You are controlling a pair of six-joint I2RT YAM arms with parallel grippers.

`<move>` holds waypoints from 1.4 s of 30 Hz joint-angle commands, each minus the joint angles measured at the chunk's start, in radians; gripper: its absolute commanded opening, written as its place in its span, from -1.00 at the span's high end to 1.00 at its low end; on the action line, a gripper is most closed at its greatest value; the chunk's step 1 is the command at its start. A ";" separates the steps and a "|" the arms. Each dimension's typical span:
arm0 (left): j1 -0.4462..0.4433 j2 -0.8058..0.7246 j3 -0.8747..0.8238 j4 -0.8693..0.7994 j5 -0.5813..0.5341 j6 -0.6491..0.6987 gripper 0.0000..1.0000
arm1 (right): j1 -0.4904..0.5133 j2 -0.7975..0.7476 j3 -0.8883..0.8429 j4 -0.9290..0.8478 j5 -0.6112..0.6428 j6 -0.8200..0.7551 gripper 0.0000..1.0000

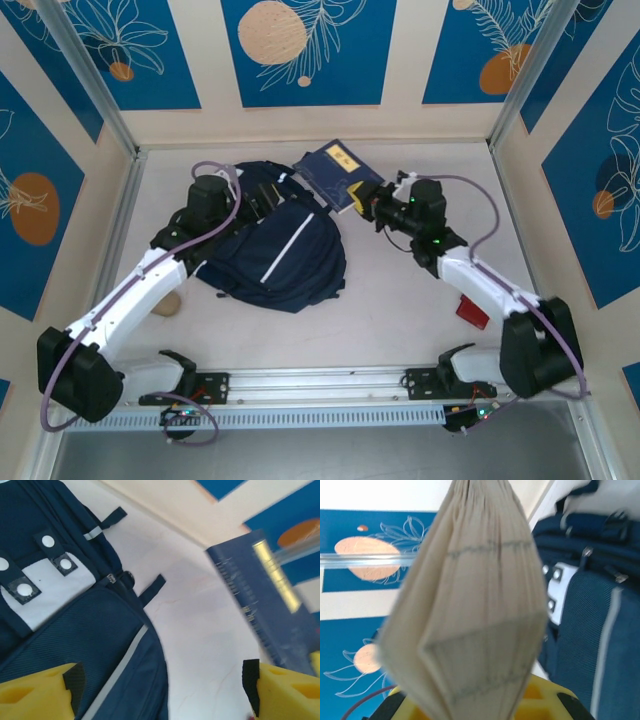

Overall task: Pack the student bag
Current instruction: Pick up the book from the center of the table, then close the student bag at the center of the table.

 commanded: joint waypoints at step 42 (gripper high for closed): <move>-0.424 0.826 0.686 -0.814 -0.527 0.574 0.41 | -0.273 -0.298 0.045 -0.680 0.120 -0.401 0.92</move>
